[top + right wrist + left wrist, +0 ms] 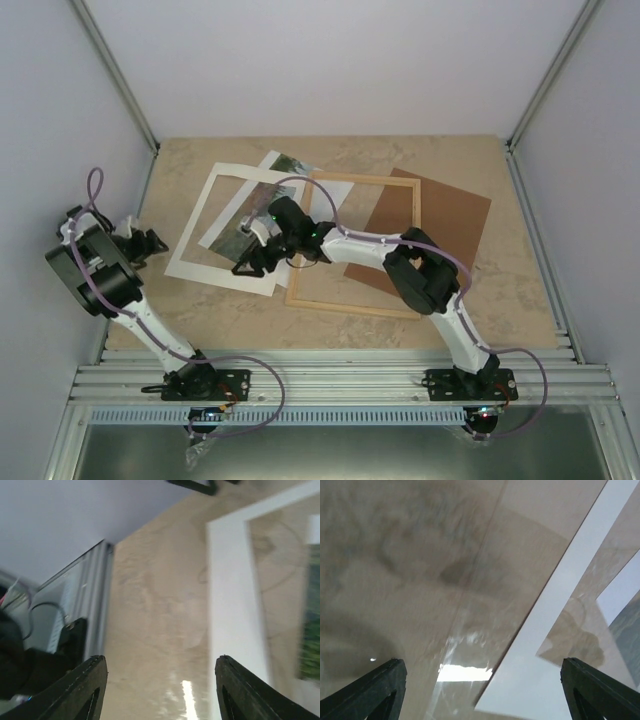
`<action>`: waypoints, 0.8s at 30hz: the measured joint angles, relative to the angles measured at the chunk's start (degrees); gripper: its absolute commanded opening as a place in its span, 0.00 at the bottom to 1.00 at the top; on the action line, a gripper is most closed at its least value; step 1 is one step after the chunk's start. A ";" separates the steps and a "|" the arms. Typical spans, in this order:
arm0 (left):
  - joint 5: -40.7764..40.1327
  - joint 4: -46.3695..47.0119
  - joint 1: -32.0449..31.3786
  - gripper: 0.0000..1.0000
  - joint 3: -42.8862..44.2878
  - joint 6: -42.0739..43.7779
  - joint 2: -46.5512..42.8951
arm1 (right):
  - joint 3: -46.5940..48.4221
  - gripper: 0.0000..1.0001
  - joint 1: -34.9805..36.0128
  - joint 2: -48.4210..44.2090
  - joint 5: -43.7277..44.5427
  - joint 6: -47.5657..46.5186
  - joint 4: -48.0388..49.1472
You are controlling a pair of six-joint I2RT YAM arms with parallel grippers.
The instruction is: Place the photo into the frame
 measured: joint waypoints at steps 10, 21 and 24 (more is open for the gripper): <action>-1.20 2.36 3.65 0.90 -9.25 -0.22 -5.75 | -7.02 0.58 7.93 -3.32 -2.38 -6.23 -6.54; -1.16 4.48 3.58 0.90 -11.82 0.22 -7.63 | -5.57 0.65 6.08 -1.01 7.80 -7.15 -14.95; -1.14 4.50 3.58 0.90 -11.85 0.26 -7.63 | -3.41 0.67 5.77 -0.15 9.46 -7.13 -16.22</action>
